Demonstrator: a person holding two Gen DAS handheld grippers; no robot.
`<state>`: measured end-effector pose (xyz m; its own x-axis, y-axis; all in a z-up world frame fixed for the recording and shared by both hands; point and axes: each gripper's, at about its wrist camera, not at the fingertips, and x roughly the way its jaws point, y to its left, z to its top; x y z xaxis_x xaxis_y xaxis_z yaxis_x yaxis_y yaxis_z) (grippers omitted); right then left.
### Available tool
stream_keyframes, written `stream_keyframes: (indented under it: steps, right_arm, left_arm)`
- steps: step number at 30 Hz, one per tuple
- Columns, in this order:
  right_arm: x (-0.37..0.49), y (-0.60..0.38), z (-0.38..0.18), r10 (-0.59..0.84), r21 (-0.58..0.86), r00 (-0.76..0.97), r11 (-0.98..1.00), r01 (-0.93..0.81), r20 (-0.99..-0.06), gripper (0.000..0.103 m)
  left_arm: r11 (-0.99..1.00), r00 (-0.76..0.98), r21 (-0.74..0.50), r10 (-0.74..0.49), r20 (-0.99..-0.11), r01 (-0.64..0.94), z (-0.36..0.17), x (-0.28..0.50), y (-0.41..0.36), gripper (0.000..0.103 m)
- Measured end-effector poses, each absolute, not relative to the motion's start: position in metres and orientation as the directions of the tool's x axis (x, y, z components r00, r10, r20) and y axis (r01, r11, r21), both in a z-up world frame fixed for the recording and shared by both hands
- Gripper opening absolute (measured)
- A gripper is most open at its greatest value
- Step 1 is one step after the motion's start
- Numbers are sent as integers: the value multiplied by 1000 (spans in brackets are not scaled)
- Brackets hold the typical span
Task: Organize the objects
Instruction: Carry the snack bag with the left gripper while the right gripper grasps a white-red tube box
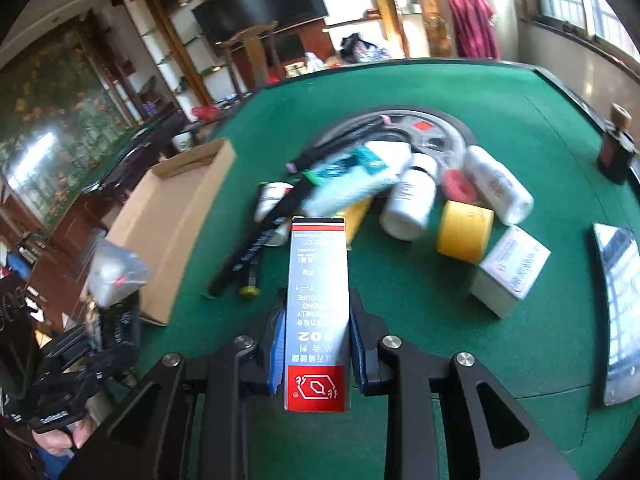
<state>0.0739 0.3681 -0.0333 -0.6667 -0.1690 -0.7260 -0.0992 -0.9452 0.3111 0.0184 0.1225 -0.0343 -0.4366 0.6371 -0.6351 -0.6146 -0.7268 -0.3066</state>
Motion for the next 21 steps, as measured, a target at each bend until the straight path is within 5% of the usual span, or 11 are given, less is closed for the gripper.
stream_keyframes:
  steps: [21]
  right_arm:
    - [0,281,1,-342,357,-590,-929,97,-731,26]
  left_arm:
    - [-815,-551,-324,567,-612,-480,-6,-34,56,47]
